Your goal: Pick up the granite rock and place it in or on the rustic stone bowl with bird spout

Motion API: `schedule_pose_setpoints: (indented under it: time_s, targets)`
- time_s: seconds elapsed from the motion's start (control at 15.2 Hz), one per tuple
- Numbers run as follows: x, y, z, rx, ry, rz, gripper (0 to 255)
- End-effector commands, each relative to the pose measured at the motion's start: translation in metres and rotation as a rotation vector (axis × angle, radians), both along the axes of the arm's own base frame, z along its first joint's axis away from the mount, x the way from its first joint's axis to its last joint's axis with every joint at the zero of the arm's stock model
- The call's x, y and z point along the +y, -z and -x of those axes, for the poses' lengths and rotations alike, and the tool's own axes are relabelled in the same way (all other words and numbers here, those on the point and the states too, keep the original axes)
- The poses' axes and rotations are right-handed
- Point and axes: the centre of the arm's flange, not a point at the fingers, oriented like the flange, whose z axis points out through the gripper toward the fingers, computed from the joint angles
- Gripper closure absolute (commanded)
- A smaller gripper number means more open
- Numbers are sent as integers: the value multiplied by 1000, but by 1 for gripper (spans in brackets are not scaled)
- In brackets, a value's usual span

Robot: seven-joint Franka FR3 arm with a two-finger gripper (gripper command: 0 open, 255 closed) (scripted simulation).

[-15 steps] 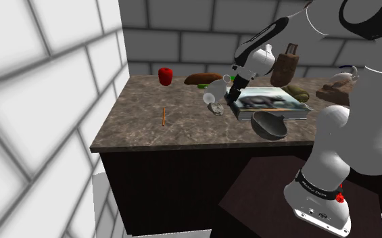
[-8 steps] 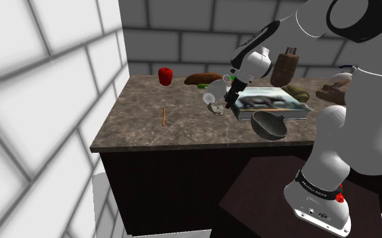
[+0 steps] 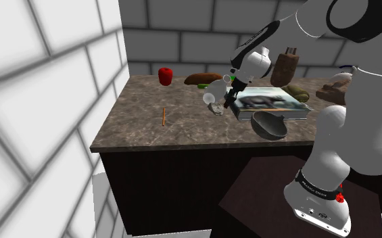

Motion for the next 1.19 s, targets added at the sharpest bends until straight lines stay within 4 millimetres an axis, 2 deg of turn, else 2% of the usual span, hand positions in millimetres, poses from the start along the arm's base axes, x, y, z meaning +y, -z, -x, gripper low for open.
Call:
schedule_pose_setpoints:
  time_s: [0.0, 0.26, 1.12]
  targets:
    - [0, 0, 0, 0, 0, 0, 255]
    - [0, 0, 0, 0, 0, 0, 255]
    - [0, -69, 0, 0, 0, 0, 255]
